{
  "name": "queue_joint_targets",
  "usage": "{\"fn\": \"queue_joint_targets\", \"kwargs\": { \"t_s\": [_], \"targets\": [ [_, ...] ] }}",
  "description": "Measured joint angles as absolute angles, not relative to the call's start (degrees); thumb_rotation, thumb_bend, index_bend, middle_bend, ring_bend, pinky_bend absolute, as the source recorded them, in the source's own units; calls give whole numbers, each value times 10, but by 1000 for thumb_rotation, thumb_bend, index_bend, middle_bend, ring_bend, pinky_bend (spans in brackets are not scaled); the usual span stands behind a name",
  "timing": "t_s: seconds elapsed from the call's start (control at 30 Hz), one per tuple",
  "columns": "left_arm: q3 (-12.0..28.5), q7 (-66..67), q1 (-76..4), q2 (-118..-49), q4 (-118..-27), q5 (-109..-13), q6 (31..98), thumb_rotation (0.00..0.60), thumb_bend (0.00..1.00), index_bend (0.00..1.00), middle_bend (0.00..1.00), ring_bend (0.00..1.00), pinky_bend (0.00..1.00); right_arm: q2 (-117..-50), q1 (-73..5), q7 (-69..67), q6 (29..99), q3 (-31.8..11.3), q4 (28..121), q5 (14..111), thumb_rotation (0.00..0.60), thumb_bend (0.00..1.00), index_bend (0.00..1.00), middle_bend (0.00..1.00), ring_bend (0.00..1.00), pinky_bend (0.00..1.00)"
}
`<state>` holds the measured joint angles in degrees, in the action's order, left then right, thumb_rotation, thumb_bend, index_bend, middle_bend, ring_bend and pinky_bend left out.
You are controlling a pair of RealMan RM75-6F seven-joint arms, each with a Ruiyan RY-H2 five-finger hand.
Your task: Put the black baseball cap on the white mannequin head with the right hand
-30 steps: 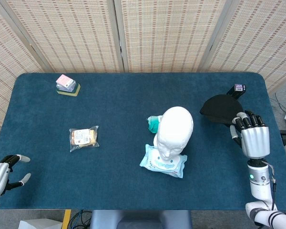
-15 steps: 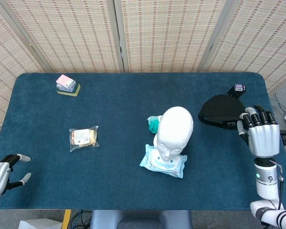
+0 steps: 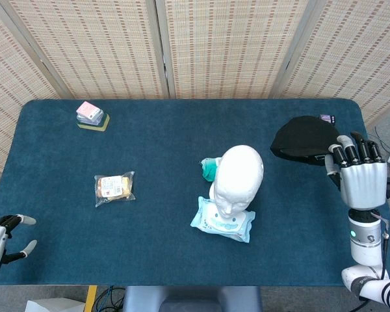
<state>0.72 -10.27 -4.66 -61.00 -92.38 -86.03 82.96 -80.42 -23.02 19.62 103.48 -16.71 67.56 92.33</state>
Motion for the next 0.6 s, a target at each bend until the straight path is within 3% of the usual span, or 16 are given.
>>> {"fn": "queue_joint_targets", "kwargs": {
  "t_s": [0.3, 0.6],
  "targets": [
    [14, -87, -52, -612, -937, -850, 822, 600, 222, 381, 408, 300, 505, -782, -274, 272, 1015, -196, 729, 942, 600, 435, 801, 440, 305, 441],
    [15, -94, -51, -608, -939, -850, 823, 600, 223, 382, 408, 300, 506, -804, -322, 331, 989, -206, 728, 962, 600, 431, 804, 440, 305, 441]
  ]
}}
